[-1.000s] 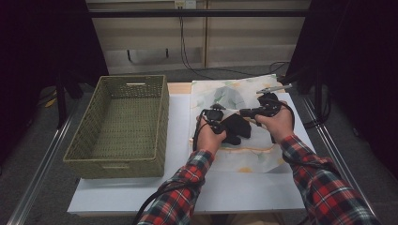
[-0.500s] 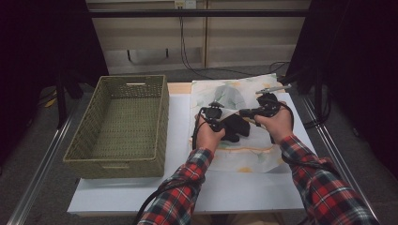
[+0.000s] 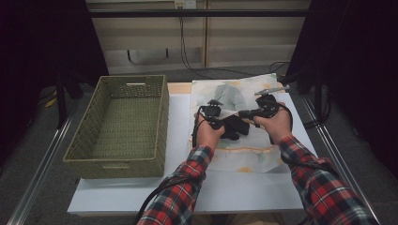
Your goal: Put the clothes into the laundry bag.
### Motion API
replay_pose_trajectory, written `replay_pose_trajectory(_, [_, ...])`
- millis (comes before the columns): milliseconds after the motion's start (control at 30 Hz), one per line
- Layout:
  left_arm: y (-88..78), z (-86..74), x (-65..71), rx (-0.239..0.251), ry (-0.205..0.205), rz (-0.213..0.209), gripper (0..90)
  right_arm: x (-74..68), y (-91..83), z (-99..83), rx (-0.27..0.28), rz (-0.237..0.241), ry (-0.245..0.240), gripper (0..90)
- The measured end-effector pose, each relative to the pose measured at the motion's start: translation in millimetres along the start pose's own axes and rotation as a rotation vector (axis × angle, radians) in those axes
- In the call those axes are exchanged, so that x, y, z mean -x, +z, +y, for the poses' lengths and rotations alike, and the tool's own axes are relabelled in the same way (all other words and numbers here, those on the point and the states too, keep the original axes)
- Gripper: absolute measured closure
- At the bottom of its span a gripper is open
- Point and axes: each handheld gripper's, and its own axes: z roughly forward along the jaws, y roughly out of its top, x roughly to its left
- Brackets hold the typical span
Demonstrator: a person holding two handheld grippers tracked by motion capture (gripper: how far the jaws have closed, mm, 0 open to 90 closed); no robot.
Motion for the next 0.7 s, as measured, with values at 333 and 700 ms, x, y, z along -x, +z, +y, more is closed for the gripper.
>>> replay_pose_trajectory(333, [4.2, 3.1, 0.2, 0.057, 0.016, 0.024, 89.2, 1.4, 2.1, -2.6, -0.008, 0.003, 0.001, 90.0])
replay_pose_trajectory(700, [0.9, 0.2, 0.3, 0.020, 0.023, -0.013, 71.9, 1.2, 1.7, -2.8, -0.013, 0.008, 0.006, 90.0])
